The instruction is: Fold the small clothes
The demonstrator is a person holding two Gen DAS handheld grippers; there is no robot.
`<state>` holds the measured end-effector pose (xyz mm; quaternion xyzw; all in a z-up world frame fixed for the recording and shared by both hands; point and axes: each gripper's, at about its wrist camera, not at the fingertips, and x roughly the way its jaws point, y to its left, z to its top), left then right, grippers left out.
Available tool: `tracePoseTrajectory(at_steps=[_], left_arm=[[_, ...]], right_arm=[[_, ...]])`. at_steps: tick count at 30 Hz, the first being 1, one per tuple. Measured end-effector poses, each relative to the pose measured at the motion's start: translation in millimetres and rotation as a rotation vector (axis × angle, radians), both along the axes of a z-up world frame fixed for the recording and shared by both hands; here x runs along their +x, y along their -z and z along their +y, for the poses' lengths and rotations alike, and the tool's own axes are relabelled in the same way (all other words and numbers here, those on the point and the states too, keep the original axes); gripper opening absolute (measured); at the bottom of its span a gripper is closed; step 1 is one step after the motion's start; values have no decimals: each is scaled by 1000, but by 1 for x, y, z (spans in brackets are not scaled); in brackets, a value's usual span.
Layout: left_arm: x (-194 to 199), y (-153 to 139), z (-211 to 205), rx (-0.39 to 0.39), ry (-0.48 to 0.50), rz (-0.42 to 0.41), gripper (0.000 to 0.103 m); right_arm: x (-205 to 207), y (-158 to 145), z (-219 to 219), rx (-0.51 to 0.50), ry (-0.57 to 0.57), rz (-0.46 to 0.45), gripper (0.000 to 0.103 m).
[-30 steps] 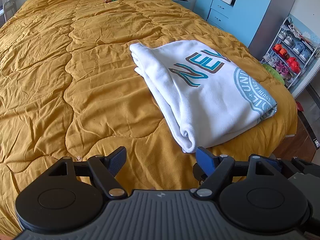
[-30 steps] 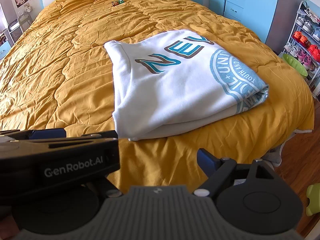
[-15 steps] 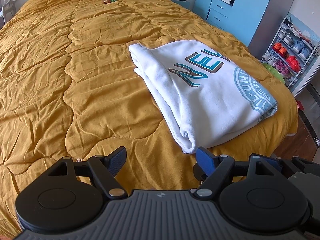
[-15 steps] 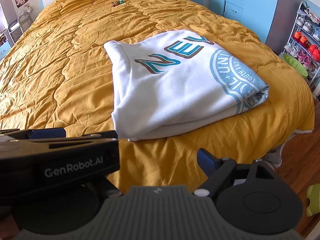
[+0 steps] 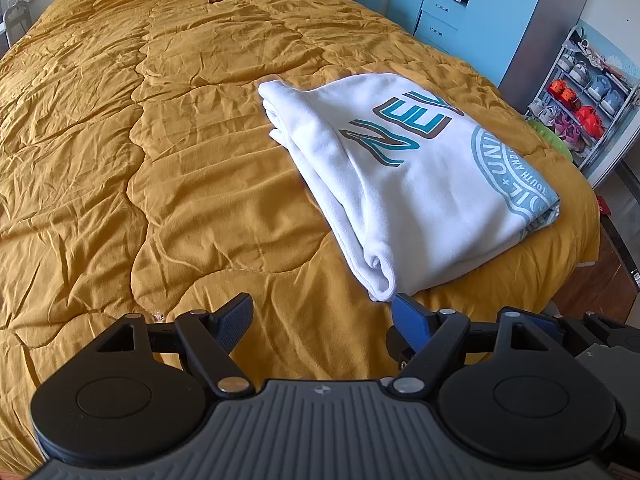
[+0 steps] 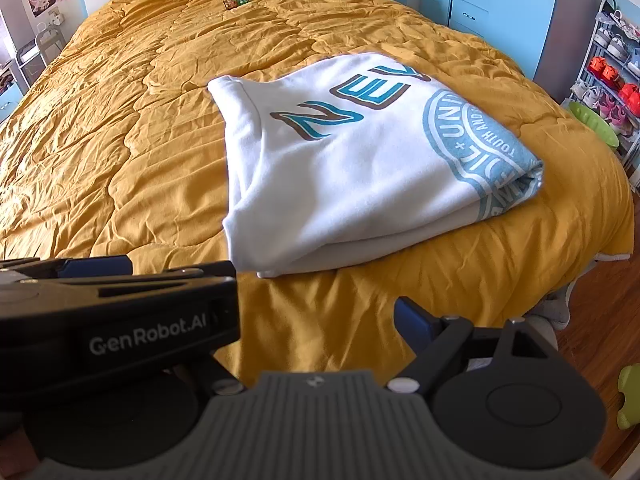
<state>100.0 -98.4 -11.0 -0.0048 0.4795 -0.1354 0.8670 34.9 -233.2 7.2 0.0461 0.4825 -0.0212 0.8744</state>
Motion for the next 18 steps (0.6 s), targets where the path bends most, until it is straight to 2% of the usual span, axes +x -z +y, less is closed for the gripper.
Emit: tracePoseTrajectory(at_steps=[18], left_arm=[[-1,1,0,0,4,4,92]], right_arm=[[-1,2,1,13,3,1,81]])
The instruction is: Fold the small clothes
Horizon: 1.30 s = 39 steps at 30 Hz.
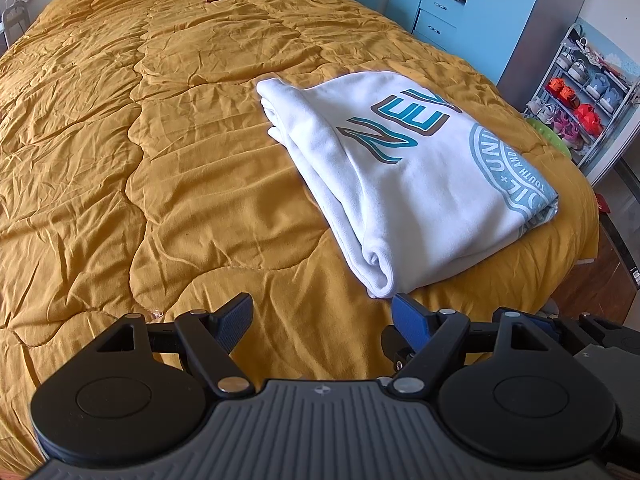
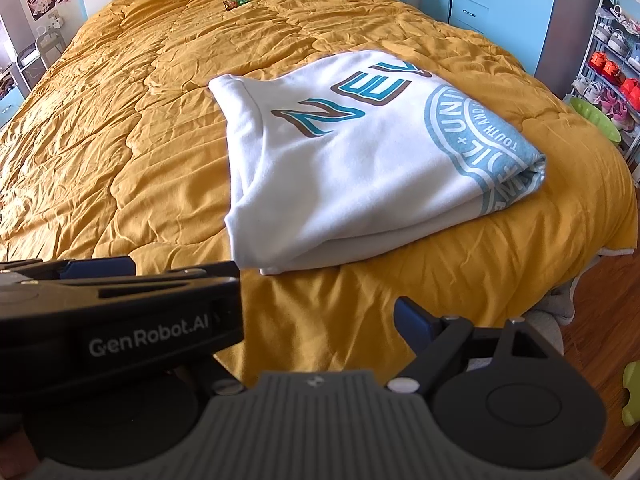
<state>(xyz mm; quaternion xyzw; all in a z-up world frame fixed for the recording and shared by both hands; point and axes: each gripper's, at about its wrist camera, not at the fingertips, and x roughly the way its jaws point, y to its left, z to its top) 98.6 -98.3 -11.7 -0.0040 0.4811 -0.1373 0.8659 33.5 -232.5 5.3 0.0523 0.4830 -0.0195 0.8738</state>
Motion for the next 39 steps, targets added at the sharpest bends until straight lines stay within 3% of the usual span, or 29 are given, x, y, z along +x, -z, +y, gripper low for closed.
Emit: tracePoseTrajectory(at_steps=[39], left_arm=[[-1,1,0,-2,15,3,92]], right_arm=[[0,3,1,11,-4,0,81]])
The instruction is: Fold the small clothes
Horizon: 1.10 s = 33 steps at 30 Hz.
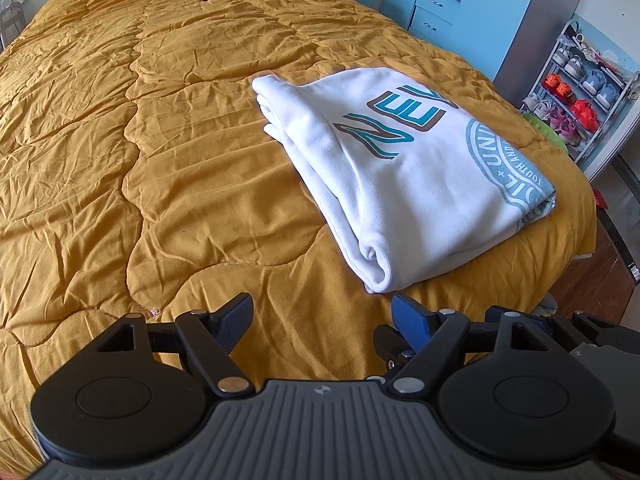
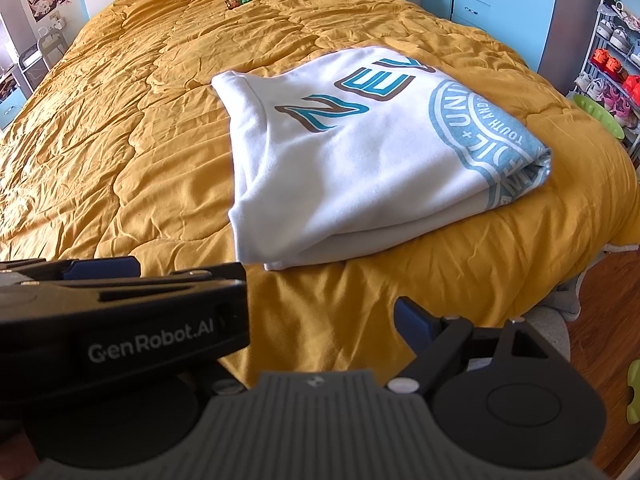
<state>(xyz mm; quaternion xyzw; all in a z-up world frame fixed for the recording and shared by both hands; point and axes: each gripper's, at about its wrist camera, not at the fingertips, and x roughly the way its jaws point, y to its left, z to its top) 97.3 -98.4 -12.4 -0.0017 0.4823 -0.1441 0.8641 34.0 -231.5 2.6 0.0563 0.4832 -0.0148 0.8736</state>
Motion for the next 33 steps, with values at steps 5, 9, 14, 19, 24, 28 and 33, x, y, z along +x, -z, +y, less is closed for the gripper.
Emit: tracePoseTrajectory(at_steps=[5,9,14,19,24,28,33], left_arm=[[0,0,0,0,0,1,92],[0,0,0,0,0,1,92],[0,0,-1,1,0,1,92],[1,0,0,1,0,2,92],[2,2,0,3,0,7,92],[2,2,0,3,0,7,92],[1,3,0,6,1,2,92]], right_arm=[[0,0,0,1,0,1,81],[0,0,0,1,0,1,81],[0,0,-1,2,0,2,81],[1,0,-1,1,0,2,81],[2,2,-2,4,0,7,81],[2,1,-2,4,0,7,81],[2,3,-2,7,3,2,81]])
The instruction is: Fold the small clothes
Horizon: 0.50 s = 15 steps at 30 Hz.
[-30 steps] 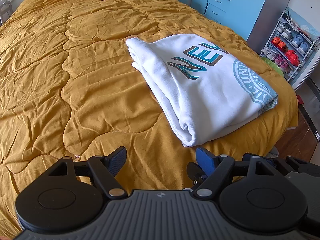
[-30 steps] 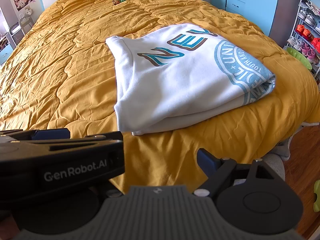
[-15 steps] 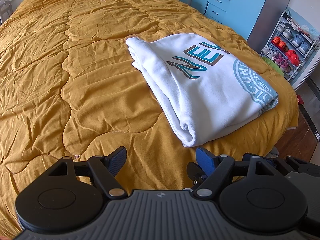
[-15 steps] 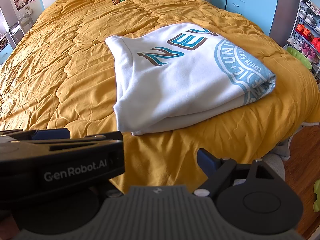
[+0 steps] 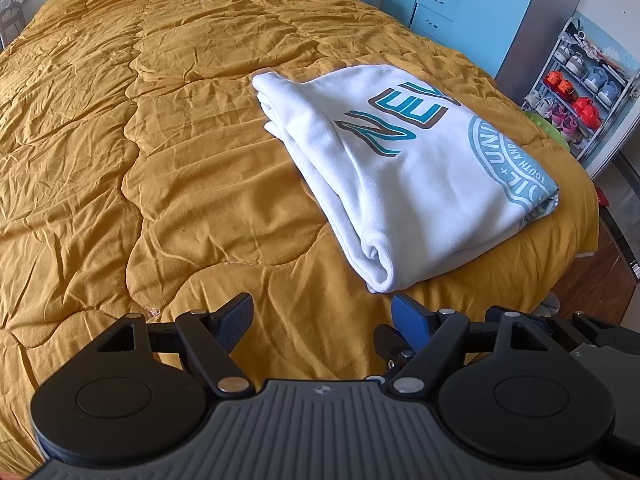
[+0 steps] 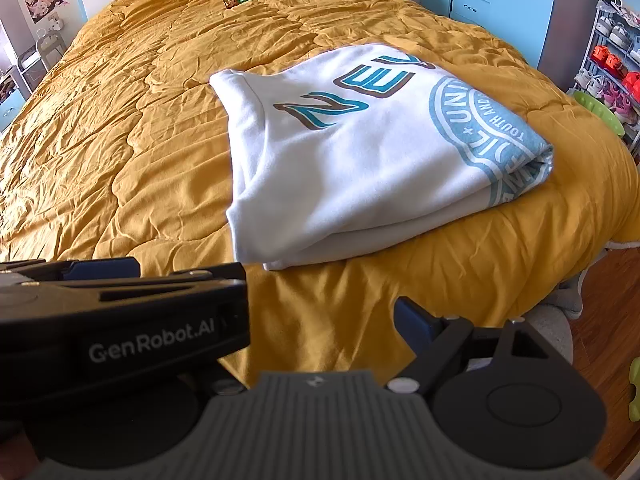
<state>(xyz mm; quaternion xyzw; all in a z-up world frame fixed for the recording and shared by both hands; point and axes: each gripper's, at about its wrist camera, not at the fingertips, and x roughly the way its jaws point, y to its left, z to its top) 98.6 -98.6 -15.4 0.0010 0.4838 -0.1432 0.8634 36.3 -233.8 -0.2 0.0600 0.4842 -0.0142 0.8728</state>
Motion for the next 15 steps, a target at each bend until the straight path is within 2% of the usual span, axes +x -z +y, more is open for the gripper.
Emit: tracePoseTrajectory(at_steps=[15], left_arm=[[-1,-4,-2,-4,11,-9,92]], right_arm=[[-3,-2,-2,-3,8,-12,81]])
